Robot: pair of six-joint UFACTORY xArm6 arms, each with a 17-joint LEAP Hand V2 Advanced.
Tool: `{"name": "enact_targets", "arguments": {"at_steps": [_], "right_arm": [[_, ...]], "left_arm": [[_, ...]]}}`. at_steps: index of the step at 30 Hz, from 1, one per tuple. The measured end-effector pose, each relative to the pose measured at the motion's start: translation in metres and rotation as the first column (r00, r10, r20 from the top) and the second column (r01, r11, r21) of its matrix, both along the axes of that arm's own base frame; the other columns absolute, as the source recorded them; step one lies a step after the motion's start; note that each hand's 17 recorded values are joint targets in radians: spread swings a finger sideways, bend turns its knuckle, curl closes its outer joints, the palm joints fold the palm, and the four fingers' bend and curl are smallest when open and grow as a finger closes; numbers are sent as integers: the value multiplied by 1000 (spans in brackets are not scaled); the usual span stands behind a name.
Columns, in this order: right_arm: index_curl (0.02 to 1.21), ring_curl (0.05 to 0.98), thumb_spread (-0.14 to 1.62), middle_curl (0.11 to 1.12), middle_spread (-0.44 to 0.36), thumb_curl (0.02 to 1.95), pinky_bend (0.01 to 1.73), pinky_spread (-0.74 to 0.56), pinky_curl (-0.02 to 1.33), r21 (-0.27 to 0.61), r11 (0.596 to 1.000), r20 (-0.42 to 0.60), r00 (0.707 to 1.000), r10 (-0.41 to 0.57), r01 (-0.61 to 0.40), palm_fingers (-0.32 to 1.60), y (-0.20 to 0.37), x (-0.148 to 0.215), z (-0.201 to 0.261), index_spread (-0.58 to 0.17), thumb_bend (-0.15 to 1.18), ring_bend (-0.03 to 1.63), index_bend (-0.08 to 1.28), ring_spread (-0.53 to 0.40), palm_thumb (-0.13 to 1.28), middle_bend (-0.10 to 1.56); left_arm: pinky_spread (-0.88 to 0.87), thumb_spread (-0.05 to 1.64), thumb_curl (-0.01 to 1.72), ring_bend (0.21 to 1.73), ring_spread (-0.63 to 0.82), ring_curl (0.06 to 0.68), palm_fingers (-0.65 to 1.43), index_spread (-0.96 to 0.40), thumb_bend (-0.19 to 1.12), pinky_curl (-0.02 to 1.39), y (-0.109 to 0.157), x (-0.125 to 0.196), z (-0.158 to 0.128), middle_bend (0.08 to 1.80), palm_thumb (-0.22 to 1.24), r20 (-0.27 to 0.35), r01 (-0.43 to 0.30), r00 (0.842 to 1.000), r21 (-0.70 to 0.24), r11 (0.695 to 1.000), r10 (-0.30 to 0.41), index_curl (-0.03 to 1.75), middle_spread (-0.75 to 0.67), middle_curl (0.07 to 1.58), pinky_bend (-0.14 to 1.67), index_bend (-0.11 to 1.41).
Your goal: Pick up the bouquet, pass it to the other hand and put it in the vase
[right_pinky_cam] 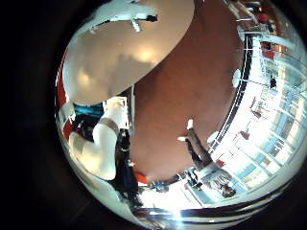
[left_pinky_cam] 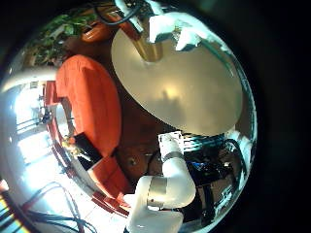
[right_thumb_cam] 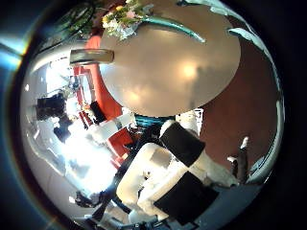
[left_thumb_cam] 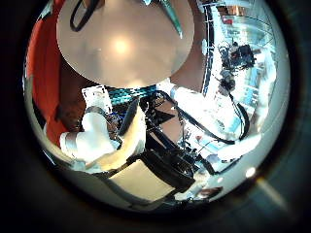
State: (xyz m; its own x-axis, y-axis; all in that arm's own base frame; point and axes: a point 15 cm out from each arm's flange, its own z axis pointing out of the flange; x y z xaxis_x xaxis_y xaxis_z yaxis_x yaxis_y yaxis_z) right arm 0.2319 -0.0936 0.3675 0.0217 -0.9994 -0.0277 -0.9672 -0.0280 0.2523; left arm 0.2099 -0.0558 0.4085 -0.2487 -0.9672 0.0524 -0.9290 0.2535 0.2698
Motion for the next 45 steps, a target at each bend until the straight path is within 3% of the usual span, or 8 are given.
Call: {"name": "enact_targets", "arguments": {"at_steps": [6,14,20,35,45], "right_arm": [[356,243,1132,387,-31,352,639,217,141,19,995,-21,995,-99,100,391,-21,26,-28,-217,-21,873,231,-53,508,485],[382,249,1093,394,-54,369,635,161,121,131,973,-64,981,-185,192,419,-4,60,-58,-231,-20,884,196,-109,524,478],[389,257,1073,403,-68,378,643,118,108,197,960,-94,979,-182,197,430,15,89,-88,-229,-23,908,184,-135,534,475],[417,273,1055,434,-76,396,638,89,74,171,973,-98,985,-140,155,422,38,164,-140,-226,-20,917,192,-150,591,491],[439,279,1046,446,-84,416,634,71,54,169,973,-145,980,-135,159,437,34,193,-177,-236,-20,912,199,-165,653,483]], "left_arm": [[492,1136,332,521,494,181,169,-50,-21,334,-26,3,-1,189,354,21,127,992,-7,992,-126,346,309,331,262,175],[485,1137,330,518,490,182,179,-51,-21,336,-24,6,-2,188,354,32,215,976,-17,976,-215,350,308,329,262,177],[483,1138,330,514,489,182,181,-51,-21,335,-23,11,-8,189,349,21,230,973,-13,973,-230,351,307,329,261,175],[482,1140,333,512,489,183,182,-51,-21,333,-22,17,-8,188,347,21,217,976,-10,976,-217,350,307,328,260,174],[482,1144,329,511,490,184,182,-51,-21,332,-26,20,-12,188,341,6,190,982,-10,982,-190,350,307,328,261,174]]}}
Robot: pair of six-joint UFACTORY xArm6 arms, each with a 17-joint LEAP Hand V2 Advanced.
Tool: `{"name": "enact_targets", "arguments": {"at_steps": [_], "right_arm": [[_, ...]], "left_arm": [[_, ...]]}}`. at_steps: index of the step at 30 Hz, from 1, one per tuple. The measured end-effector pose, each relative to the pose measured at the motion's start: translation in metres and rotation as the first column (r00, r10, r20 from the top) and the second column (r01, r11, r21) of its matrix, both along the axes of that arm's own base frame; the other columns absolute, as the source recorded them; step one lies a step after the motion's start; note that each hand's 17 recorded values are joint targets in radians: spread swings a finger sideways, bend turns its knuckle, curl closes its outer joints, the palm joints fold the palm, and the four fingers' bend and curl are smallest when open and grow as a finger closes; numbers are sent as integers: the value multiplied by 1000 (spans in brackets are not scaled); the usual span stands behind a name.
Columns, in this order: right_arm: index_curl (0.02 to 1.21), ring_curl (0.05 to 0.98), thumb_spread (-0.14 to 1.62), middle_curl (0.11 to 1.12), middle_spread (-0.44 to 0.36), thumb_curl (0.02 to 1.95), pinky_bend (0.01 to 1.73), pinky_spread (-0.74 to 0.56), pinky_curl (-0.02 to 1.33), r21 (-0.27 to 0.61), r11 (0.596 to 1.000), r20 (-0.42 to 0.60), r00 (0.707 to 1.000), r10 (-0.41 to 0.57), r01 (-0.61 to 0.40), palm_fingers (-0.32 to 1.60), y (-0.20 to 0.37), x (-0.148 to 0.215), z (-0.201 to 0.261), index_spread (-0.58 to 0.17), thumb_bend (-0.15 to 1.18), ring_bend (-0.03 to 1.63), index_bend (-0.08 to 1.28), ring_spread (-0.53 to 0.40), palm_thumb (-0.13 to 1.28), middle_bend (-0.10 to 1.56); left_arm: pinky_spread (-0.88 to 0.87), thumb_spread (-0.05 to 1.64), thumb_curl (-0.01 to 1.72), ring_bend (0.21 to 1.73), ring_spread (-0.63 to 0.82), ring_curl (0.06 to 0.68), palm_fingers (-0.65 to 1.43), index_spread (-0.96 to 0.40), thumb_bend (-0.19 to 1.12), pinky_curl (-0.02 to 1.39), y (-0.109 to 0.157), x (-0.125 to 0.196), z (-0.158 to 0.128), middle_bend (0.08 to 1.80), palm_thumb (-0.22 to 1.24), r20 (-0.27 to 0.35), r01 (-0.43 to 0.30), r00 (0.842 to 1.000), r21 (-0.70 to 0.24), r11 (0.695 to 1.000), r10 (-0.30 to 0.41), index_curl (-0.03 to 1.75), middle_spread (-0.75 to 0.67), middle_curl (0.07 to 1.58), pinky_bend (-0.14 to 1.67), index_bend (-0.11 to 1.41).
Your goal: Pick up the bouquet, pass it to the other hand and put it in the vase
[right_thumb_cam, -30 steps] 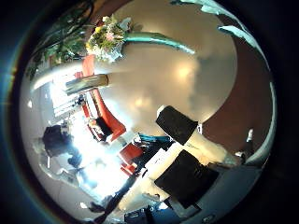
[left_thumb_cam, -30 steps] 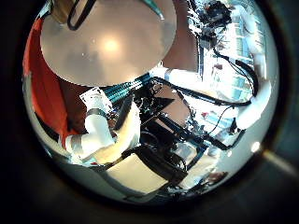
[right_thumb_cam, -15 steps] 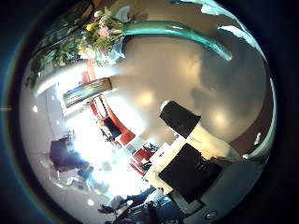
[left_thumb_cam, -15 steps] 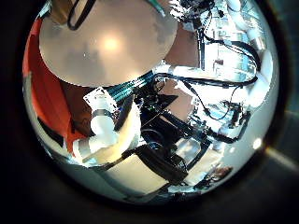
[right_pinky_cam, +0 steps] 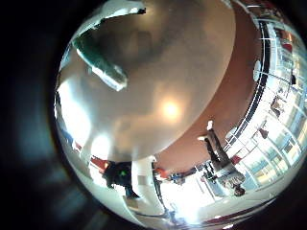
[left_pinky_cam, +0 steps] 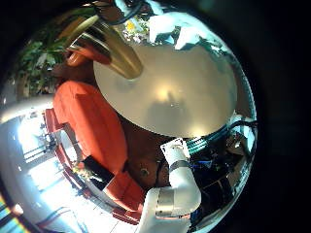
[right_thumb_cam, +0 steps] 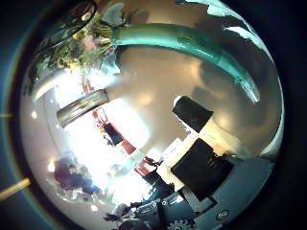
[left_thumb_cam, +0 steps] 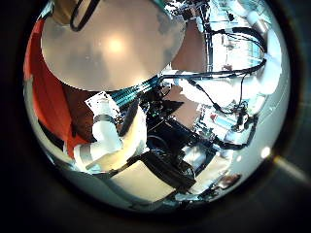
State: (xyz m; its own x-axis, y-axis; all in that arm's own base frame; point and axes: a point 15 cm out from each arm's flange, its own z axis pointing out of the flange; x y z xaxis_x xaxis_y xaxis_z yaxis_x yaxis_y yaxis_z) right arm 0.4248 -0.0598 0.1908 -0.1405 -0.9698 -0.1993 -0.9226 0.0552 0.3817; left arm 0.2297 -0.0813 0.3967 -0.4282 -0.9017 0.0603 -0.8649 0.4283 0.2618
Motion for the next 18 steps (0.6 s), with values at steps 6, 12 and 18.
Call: {"name": "enact_targets", "arguments": {"at_steps": [6,12,18], "right_arm": [[457,282,1038,456,-94,422,624,64,42,-10,1000,15,1000,-1,1,451,-3,9,-8,-250,-23,905,210,-183,672,482],[481,282,1033,467,-111,430,608,51,28,-18,999,28,999,29,-29,471,9,17,-17,-277,-24,885,242,-193,682,488],[510,288,1032,476,-119,436,599,47,18,-22,999,21,999,49,-48,479,20,20,-25,-299,-23,877,280,-205,685,478]], "left_arm": [[482,1144,328,510,490,185,182,-51,-20,332,-4,4,0,188,341,-1,-8,1000,-5,1000,8,350,307,328,261,174],[482,1144,328,510,490,185,182,-51,-20,332,-12,13,5,188,341,6,-14,1000,-22,1000,14,350,307,328,261,174],[482,1144,327,510,490,185,182,-51,-20,332,-18,17,-2,188,341,-16,-15,1000,-28,999,15,350,307,328,261,174]]}}
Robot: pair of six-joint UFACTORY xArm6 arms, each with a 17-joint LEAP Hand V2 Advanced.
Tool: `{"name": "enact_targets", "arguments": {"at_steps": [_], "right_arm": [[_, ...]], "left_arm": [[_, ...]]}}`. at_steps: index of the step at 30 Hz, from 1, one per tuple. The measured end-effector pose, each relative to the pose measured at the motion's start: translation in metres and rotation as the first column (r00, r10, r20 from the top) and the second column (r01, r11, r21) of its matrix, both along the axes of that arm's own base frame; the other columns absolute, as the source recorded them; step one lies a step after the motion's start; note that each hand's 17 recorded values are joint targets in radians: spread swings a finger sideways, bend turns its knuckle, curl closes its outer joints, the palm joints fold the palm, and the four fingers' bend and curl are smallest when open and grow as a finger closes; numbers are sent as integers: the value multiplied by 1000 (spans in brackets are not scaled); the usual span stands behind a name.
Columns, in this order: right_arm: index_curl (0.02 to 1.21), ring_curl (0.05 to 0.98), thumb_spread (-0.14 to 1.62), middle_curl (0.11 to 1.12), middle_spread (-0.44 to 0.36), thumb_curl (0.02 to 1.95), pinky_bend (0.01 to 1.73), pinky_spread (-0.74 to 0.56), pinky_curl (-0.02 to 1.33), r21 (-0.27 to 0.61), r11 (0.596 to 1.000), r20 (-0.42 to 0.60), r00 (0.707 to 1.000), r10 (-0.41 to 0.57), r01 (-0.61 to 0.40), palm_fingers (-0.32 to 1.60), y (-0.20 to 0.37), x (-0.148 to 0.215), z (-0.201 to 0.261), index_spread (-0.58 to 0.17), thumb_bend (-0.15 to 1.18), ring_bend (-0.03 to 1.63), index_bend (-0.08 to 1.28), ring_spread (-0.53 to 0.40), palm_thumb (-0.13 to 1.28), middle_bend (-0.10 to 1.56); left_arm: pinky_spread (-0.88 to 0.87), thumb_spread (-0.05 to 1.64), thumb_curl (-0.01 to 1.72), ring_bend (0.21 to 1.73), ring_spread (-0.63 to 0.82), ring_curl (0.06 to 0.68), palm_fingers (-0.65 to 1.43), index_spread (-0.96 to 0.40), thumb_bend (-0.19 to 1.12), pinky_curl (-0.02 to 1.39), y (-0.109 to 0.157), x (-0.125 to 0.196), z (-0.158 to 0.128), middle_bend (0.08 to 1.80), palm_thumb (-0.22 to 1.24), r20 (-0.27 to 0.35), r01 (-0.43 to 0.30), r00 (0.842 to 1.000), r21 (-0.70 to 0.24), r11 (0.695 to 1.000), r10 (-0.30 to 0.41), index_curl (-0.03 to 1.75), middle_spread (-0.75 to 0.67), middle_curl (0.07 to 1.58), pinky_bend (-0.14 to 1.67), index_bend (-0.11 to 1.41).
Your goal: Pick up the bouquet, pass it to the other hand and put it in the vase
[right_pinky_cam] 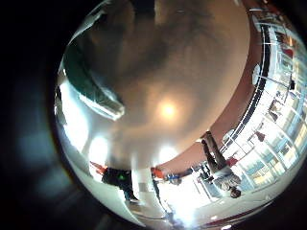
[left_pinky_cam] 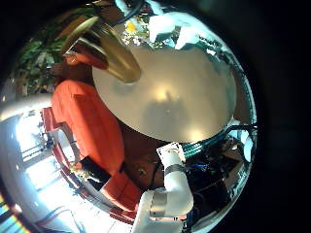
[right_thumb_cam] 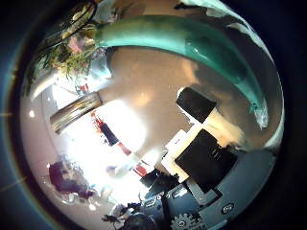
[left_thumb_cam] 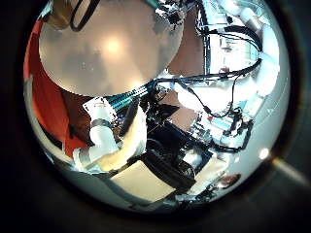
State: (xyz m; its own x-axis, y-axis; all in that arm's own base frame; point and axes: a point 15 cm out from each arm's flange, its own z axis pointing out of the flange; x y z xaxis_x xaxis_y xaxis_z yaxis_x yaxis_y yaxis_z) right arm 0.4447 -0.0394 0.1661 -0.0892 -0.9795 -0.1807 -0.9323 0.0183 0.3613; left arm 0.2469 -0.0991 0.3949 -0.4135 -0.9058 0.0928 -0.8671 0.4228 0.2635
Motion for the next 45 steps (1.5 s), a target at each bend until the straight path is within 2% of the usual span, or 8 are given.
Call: {"name": "enact_targets", "arguments": {"at_steps": [10,15,20,22,26,30,37,45], "right_arm": [[535,330,1026,522,-171,444,661,-31,6,-12,1000,1,1000,10,-10,582,5,5,-13,-328,-21,967,232,-268,708,524],[534,380,1017,561,-213,454,873,-218,40,-50,998,-5,1000,24,-24,800,-2,4,-13,-366,-16,1075,173,-307,747,551],[600,425,1005,634,-263,474,1073,-402,120,-61,998,-6,1000,24,-24,1083,-3,4,-12,-443,-6,1124,221,-305,817,631],[669,455,994,685,-278,485,1139,-409,165,-63,998,-1,1000,24,-24,1178,-2,4,-10,-467,-3,1147,303,-299,855,705],[795,505,978,770,-304,508,1281,-370,247,-74,997,16,999,29,-28,1188,-4,6,-2,-512,-7,1207,443,-280,909,825],[928,556,957,863,-308,543,1414,-305,324,-90,996,51,998,29,-24,1178,-8,10,13,-533,1,1265,644,-269,989,944],[1057,633,935,951,-269,624,1486,-225,403,-112,994,182,983,25,-5,1157,-15,22,63,-488,26,1354,878,-244,1116,1135],[1090,686,908,960,-215,732,1507,-183,469,-133,991,222,974,38,-9,1116,-21,0,120,-421,40,1393,980,-225,1175,1230]], "left_arm": [[483,1144,327,512,490,187,179,-51,-20,333,-4,7,-2,187,341,-5,-2,1000,4,1000,2,352,308,324,260,176],[488,1144,327,512,490,187,179,-51,-20,333,-5,8,-2,187,341,-6,-2,1000,3,1000,2,352,308,324,260,176],[492,1144,327,510,491,184,178,-51,-20,334,-7,9,-4,188,341,-12,3,1000,5,1000,-3,353,308,324,260,176],[493,1144,327,510,492,184,177,-51,-20,335,-7,9,-4,188,341,-12,2,1000,5,1000,-2,352,308,325,260,174],[491,1144,327,512,492,184,175,-51,-20,336,-7,9,-5,187,341,-16,4,1000,6,1000,-4,351,308,323,258,175],[492,1144,327,511,493,184,174,-51,-20,336,-7,10,-5,188,341,-14,5,1000,5,1000,-4,352,309,323,254,176],[492,1144,327,512,493,184,173,-51,-20,337,-9,14,-6,189,341,-17,6,1000,5,1000,-6,350,309,323,254,173],[493,1144,327,512,498,185,173,-51,-20,339,-14,20,-1,189,341,-2,22,1000,-6,1000,-22,349,309,324,253,174]]}}
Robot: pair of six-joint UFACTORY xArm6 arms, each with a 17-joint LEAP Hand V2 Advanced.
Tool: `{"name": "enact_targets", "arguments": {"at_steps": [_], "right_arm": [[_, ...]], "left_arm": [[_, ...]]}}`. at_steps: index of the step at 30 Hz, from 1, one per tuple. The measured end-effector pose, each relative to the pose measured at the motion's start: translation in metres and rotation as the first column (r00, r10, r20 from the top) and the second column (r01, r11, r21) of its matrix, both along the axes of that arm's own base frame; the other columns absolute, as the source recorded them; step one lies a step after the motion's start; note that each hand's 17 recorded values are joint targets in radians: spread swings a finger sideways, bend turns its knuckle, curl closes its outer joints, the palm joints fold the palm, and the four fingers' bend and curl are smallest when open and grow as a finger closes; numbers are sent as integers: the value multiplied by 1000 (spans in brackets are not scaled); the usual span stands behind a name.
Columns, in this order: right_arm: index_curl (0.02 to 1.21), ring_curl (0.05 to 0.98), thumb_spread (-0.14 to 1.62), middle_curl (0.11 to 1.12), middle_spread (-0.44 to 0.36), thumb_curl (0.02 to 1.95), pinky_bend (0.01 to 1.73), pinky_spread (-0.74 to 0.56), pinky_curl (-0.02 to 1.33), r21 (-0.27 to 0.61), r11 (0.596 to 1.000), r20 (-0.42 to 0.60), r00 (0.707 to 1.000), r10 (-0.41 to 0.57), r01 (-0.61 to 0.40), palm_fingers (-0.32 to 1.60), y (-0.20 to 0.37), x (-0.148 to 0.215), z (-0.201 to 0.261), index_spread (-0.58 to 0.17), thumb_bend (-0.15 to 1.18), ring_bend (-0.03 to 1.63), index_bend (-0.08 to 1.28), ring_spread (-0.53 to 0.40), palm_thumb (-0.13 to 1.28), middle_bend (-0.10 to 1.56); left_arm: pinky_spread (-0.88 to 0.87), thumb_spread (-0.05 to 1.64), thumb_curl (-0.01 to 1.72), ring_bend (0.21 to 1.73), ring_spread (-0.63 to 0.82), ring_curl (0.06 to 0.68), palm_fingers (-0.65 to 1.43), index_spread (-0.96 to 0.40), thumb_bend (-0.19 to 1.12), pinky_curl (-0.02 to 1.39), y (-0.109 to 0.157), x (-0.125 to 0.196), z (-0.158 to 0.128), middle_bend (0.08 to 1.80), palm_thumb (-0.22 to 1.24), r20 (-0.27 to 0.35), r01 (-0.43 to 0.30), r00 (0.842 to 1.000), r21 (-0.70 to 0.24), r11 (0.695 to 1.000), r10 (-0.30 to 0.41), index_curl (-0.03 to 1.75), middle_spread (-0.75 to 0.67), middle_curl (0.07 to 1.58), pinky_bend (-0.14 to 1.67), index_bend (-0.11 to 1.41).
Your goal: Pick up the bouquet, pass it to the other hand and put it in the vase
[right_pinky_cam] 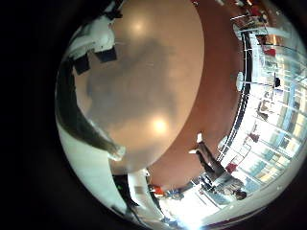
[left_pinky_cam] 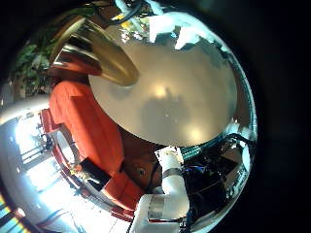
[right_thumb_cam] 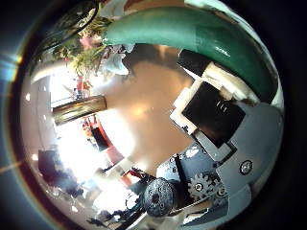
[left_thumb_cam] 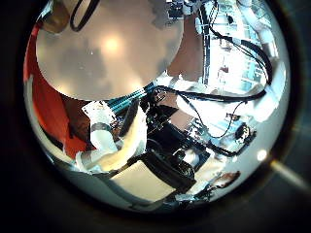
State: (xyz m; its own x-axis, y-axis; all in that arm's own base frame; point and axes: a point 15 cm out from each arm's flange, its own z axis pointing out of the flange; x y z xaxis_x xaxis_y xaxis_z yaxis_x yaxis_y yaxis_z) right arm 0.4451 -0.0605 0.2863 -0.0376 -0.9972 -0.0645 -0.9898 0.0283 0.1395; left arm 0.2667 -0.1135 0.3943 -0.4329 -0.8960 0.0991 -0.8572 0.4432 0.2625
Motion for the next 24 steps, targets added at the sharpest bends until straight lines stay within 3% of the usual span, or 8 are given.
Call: {"name": "enact_targets", "arguments": {"at_steps": [11,19,24], "right_arm": [[1082,723,897,931,-172,855,1483,-149,548,11,1000,168,986,-19,18,1101,-10,-23,84,-355,28,1411,1030,-213,1178,1297],[1068,736,904,903,-154,934,1450,-144,606,192,981,305,950,-62,2,1100,-8,-28,123,-324,27,1418,1046,-209,1184,1323],[1059,740,904,888,-148,979,1428,-143,642,354,935,399,906,-140,-11,1100,-24,-30,142,-310,22,1423,1053,-206,1183,1332]], "left_arm": [[493,1145,324,512,495,185,173,-47,-20,340,-23,16,18,189,344,29,33,999,-35,999,-32,349,309,324,253,174],[485,1145,323,514,489,185,186,-49,-20,339,-33,17,24,188,344,32,17,999,-66,998,-15,351,307,323,253,176],[480,1145,322,514,480,184,210,-47,-20,337,-42,20,28,191,345,20,-31,999,-161,986,35,356,293,326,246,185]]}}
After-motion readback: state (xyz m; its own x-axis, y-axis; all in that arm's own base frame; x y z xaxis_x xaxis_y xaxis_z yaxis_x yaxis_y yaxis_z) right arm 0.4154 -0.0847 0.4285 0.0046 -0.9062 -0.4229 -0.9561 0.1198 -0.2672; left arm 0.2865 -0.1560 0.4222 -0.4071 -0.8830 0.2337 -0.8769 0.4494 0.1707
